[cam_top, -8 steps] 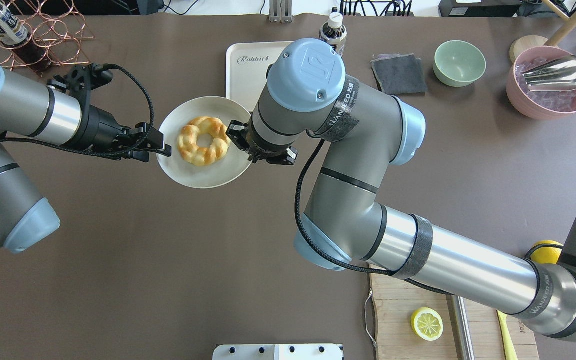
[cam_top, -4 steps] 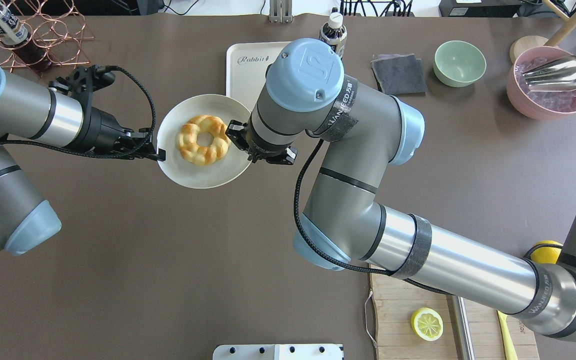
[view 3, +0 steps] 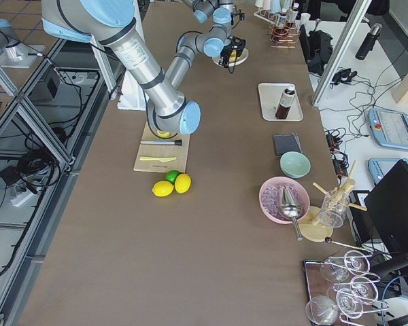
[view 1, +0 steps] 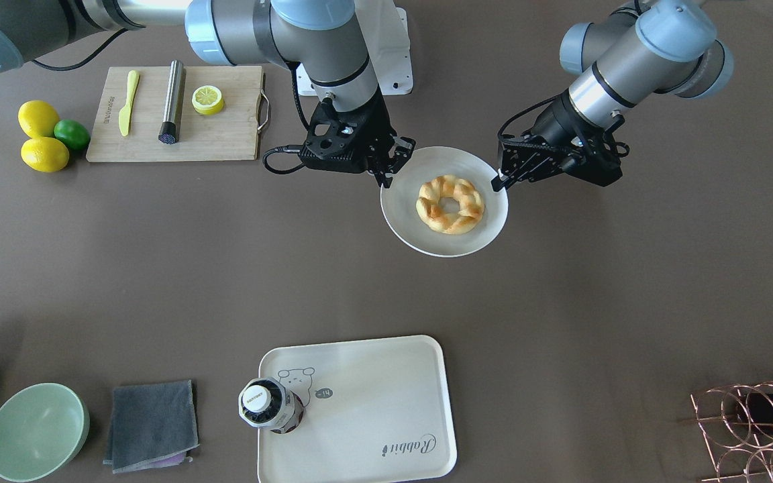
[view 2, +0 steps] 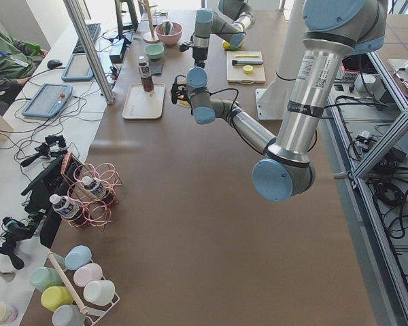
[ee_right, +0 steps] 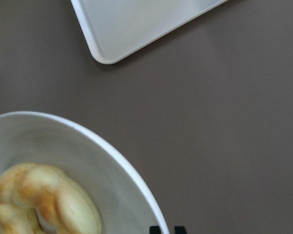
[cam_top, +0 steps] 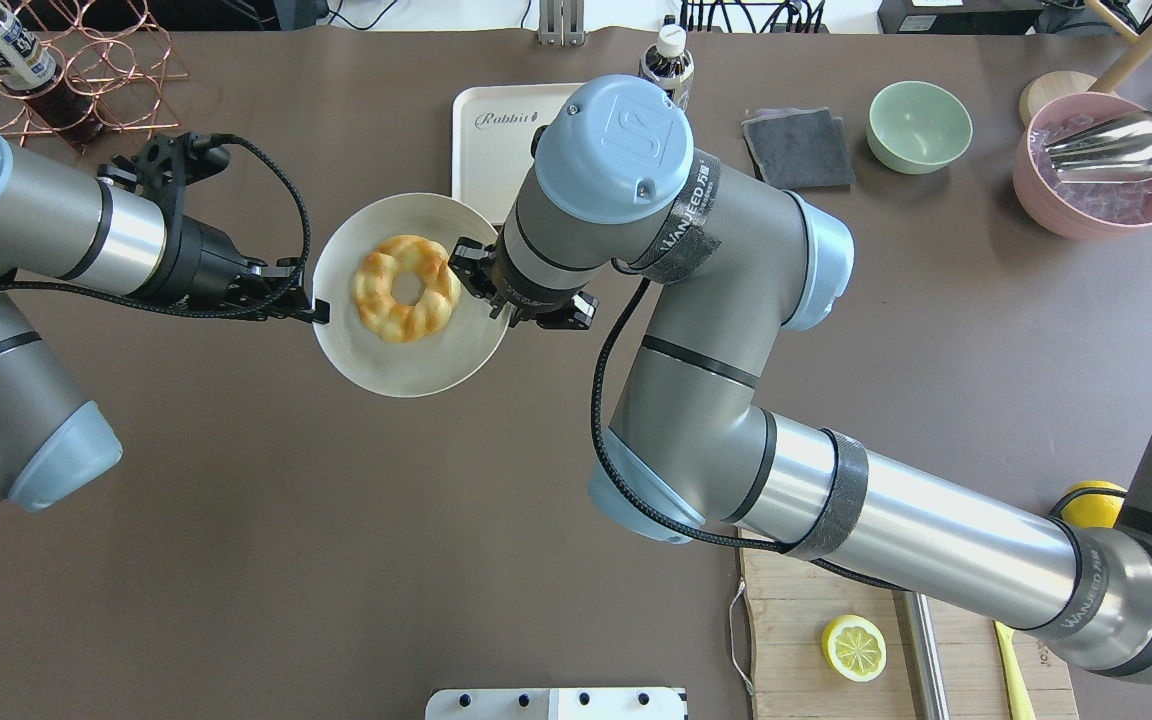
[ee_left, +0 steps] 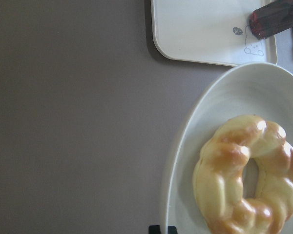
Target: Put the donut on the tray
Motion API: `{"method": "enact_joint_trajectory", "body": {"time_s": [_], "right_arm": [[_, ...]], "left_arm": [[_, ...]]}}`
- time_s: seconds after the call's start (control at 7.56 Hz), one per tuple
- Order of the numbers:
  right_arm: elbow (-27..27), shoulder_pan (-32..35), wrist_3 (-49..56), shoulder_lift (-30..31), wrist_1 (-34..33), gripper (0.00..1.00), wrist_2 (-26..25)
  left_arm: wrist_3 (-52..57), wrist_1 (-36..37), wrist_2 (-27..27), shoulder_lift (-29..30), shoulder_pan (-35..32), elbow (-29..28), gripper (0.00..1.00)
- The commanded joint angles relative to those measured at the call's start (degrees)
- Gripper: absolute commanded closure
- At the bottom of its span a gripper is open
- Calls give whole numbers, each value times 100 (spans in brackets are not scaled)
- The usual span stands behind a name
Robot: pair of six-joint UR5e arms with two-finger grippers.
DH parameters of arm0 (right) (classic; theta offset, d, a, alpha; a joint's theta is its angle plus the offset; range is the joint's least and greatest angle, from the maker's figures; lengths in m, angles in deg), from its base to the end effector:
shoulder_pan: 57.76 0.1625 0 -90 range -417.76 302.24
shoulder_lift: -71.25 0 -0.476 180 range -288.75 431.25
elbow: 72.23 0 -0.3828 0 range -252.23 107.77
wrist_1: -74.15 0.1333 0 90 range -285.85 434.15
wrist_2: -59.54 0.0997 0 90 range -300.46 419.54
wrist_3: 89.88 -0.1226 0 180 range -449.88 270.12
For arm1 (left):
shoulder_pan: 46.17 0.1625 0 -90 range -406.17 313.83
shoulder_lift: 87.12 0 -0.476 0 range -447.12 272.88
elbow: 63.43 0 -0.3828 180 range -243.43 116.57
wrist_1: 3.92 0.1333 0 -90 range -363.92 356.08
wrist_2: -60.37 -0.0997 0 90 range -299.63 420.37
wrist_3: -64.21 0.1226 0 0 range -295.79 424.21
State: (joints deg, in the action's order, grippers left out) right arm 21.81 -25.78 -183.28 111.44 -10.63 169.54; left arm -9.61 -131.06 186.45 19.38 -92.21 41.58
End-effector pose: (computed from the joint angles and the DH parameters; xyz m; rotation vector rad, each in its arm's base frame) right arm -0.5789 -0.4692 0.1343 -0.0561 -1.0725 0.3777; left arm 0.3657 -0.4672 0.3620 0.1244 1.2664 -0.0719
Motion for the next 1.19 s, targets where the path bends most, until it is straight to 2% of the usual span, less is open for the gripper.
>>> {"method": "enact_joint_trajectory", "body": {"time_s": [0.0, 0.4, 0.53, 0.79, 1.06], "right_arm": [[18, 27, 68, -11, 15, 0, -4], [360, 176, 313, 111, -20, 0, 92], [448, 237, 418, 156, -29, 0, 127], [650, 553, 970, 523, -21, 0, 504], [756, 956, 1873, 962, -21, 0, 881]], "left_arm": [[0, 14, -5, 2, -1, -59, 100], [-18, 92, 4, 202, -79, -549, 100], [-175, 206, -5, 561, -193, -987, 100], [-780, 233, -57, 1536, -465, -2181, 100], [-2085, 233, -207, 2309, -755, -3183, 100]]}}
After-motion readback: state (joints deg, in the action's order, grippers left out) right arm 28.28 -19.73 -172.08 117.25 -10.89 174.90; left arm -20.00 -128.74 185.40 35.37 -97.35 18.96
